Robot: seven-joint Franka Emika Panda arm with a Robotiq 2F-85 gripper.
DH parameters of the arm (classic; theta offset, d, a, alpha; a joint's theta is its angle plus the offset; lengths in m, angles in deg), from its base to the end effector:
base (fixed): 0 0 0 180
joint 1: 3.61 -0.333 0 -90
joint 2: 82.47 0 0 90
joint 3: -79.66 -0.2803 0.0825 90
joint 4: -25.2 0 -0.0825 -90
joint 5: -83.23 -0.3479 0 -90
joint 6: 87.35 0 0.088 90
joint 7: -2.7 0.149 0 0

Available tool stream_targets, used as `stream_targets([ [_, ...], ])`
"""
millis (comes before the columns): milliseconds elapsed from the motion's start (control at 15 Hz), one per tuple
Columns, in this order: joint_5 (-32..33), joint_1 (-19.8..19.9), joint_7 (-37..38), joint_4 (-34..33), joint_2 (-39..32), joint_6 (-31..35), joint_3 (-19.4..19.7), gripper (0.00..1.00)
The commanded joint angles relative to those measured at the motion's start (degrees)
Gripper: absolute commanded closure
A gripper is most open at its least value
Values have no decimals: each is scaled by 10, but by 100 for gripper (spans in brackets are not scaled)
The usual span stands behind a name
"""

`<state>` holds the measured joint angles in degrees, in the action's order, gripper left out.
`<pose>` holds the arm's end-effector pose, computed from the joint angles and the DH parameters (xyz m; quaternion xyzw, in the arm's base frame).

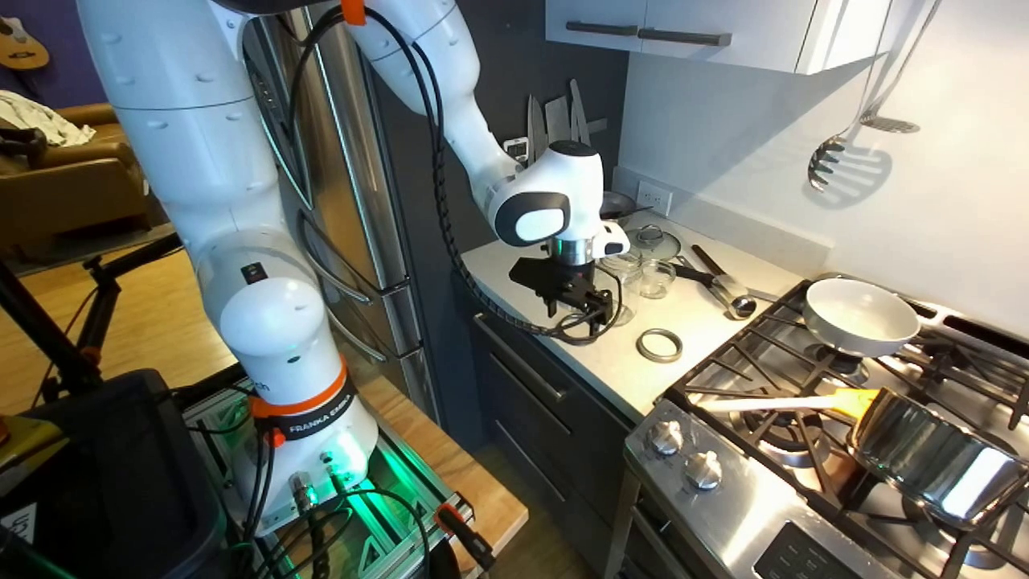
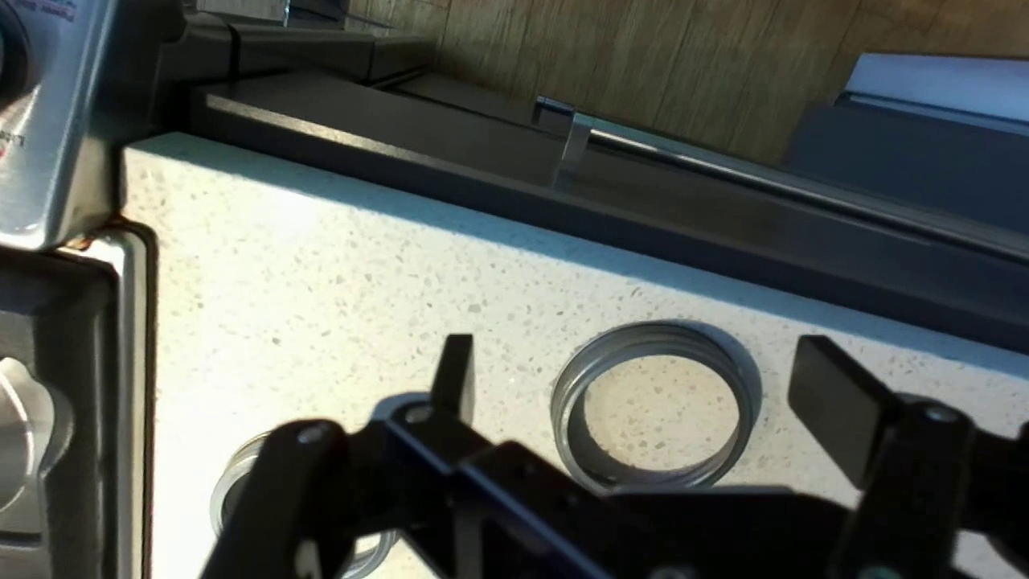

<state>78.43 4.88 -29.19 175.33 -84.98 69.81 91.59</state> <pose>0.3994 -0.1520 0.1971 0.9972 0.0623 0.0418 0.0057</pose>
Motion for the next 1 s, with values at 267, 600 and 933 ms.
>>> stream_targets([
  [267, -77, 13, -22, -21, -67, 72, -25, 0],
  [600, -95, 14, -13, -55, -115, 94, -35, 0],
  [933, -87, 13, -7, -93, -155, 91, -36, 3],
])
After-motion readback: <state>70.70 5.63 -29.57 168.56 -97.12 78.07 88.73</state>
